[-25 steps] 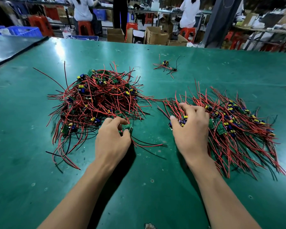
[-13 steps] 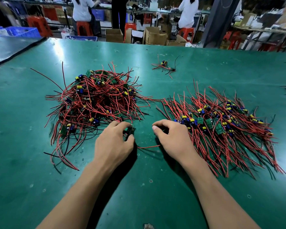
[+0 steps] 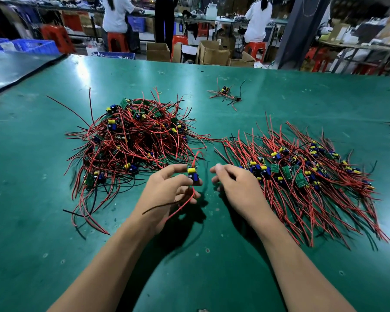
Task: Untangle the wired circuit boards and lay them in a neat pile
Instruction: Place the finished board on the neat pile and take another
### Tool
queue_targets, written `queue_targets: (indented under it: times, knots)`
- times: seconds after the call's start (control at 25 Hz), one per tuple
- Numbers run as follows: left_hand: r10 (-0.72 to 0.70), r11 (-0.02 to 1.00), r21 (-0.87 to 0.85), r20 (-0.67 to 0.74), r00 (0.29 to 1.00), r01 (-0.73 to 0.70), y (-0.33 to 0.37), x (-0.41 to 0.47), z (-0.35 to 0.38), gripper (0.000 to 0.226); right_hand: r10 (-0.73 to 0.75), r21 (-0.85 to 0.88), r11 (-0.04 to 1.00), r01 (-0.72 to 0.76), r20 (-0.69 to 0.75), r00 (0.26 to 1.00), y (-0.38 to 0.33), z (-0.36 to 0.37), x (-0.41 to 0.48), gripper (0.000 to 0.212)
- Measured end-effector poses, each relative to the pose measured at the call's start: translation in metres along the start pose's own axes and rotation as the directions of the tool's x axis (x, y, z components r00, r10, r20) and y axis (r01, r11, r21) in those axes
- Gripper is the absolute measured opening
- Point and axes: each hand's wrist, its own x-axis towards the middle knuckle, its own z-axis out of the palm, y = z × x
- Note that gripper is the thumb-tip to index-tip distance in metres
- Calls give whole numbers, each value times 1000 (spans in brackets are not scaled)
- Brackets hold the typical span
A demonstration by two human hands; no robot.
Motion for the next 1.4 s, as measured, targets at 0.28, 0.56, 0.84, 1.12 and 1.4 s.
queue_targets:
  times: [0.28,0.56,0.84,1.12,1.4]
  knots:
    - [-75,994,-49,302,950,94,-8,-4,2,24,77,444,850,-283,426,901,-16,-8,-9,45]
    - [-35,995,98,324,945,3,-13,-3,3,6,59,526,791,-312,442,895,-21,-10,-13,26]
    - [6,989,139,335,942,-55,-18,-3,3,15,76,522,807,-276,371,926,-19,-9,-13,25]
    - [45,971,208,332,942,-120,-22,-4,5,16,-129,307,950,50,245,961,-15,-10,-11,10]
    - [17,986,157,271,962,-62,-18,-8,9,22,-48,427,899,-96,314,948,-13,-15,-12,22]
